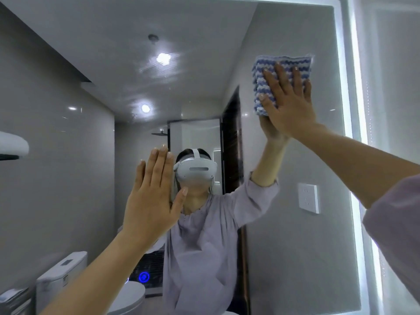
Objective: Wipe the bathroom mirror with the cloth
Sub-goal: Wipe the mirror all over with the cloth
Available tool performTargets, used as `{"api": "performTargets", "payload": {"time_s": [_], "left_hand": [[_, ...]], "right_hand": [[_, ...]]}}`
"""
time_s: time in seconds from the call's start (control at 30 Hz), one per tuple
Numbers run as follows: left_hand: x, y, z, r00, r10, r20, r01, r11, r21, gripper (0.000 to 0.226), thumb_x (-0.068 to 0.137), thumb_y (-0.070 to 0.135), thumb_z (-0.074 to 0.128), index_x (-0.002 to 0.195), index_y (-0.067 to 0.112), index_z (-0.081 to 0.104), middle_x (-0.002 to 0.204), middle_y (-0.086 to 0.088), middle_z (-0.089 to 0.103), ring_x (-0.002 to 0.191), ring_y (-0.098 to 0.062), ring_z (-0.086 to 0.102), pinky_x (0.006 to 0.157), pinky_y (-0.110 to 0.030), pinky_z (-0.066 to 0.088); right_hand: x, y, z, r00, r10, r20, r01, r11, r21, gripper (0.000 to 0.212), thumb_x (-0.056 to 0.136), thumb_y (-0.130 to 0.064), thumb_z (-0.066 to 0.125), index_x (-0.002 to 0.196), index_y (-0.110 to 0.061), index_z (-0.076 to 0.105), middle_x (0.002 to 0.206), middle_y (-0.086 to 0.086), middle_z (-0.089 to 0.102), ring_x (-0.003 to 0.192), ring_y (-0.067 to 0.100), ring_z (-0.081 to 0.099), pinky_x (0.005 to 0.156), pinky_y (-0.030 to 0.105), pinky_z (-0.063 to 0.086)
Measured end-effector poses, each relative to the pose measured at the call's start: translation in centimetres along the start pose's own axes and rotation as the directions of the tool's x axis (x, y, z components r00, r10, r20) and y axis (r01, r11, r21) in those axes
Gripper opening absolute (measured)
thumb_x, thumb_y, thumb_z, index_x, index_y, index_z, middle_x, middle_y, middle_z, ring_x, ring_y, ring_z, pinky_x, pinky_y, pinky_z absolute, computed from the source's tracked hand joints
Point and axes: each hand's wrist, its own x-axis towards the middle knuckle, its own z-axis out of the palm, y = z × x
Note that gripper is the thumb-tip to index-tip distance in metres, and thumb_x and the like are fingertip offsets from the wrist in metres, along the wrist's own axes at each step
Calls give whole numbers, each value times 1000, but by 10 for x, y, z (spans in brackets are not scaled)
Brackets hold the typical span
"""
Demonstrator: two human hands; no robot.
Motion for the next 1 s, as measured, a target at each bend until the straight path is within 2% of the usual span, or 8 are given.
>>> {"api": "performTargets", "payload": {"time_s": [0.23,0.37,0.57,0.7,0.8,0.9,1.0], "left_hand": [[1,2,1,999,15,-39,-15,1000,10,76,95,48,23,150,-4,14,160,-18,9,149,-31,9,121,-48,10],[0,2,2,999,22,-26,-22,1000,7,77,95,49,21,152,-1,7,161,-18,5,150,-29,3,122,-45,3],[2,3,-2,1000,22,-6,-22,1000,20,76,95,47,24,151,-1,5,161,-19,4,149,-29,1,121,-37,-7],[3,3,-4,1000,12,8,-12,999,40,78,95,49,22,152,-1,3,161,-17,0,150,-28,-1,121,-37,-8],[4,2,-6,999,7,34,-8,999,34,79,94,49,22,151,-2,5,161,-17,2,150,-28,1,122,-36,-7],[4,2,-8,998,7,59,-11,998,65,79,94,50,23,152,-1,5,161,-16,3,150,-27,1,121,-35,-7],[4,3,-9,998,-5,68,0,997,75,79,95,52,20,152,-2,7,162,-16,3,150,-26,1,122,-36,-5]], "right_hand": [[-17,-5,2,1000,10,15,-10,1000,25,65,94,-60,11,153,-36,1,163,-3,-3,148,30,-8,118,51,-6],[-62,-15,8,999,-26,24,26,1000,12,66,94,-60,11,154,-31,5,163,2,0,148,34,-5,117,51,-6],[-123,-25,18,996,-80,42,81,996,-24,65,98,-55,21,155,-25,11,162,8,5,147,38,-2,118,53,-3],[-137,-27,19,992,-93,86,95,995,-15,66,97,-57,18,155,-26,7,162,7,0,147,36,-7,118,52,-7],[-135,-20,13,981,-143,133,144,990,5,67,96,-60,18,153,-30,1,162,5,-3,147,36,-8,118,55,-3],[-130,-6,8,968,-217,128,219,976,-2,65,96,-60,22,150,-33,-4,161,1,-5,148,32,-7,119,53,-1],[-123,8,5,964,-240,110,243,970,-13,65,97,-58,25,150,-32,-2,159,-1,-8,148,31,-6,119,51,-1]]}}
